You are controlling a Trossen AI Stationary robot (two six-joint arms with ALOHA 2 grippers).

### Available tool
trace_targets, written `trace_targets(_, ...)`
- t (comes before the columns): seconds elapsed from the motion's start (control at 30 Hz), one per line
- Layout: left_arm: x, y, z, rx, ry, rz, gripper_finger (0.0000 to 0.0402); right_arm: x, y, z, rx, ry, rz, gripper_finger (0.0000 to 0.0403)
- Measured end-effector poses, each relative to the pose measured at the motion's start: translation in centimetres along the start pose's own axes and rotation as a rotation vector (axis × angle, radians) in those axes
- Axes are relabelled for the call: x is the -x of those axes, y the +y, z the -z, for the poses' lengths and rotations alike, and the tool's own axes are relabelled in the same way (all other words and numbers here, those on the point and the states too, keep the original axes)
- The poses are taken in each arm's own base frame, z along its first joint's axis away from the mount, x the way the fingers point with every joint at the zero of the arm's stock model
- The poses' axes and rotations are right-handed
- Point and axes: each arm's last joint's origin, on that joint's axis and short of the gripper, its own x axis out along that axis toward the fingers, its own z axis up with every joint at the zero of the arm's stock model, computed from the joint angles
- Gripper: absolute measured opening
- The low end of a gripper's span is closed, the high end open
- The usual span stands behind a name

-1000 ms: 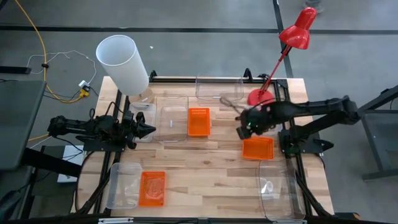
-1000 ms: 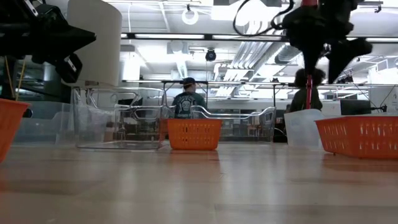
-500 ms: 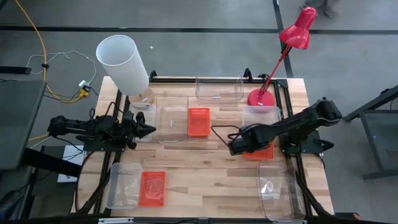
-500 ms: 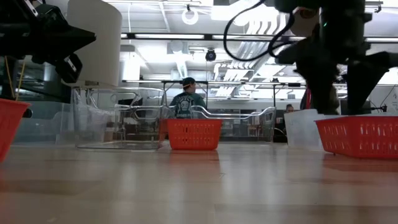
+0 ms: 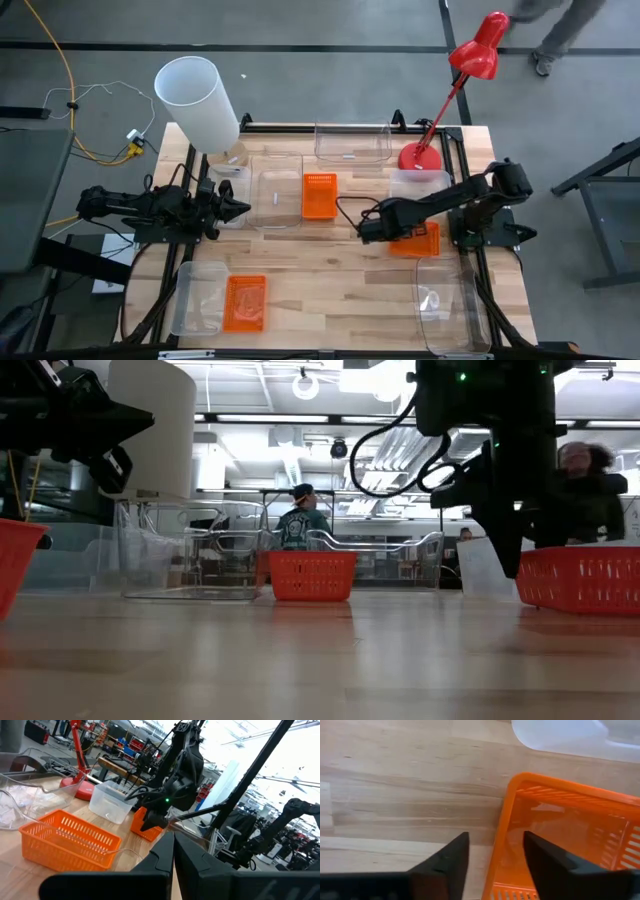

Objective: Stack baskets by color
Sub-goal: Stack the middle orange bin on top of the top orange bin

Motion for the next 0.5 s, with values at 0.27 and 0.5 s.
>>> trace_targets(0.27,0.0,0.0,0.0,0.000,-0.001,0.000,0.0001,0.5,-0.2,0.1,0.040,0.020,-0.011,0.0012)
trace_targets(0.5,0.0,0.0,0.0,0.000,-0.001,0.000,0.0001,3.8,-1.8,0.7,0.053,0.077,-0.142,0.0004)
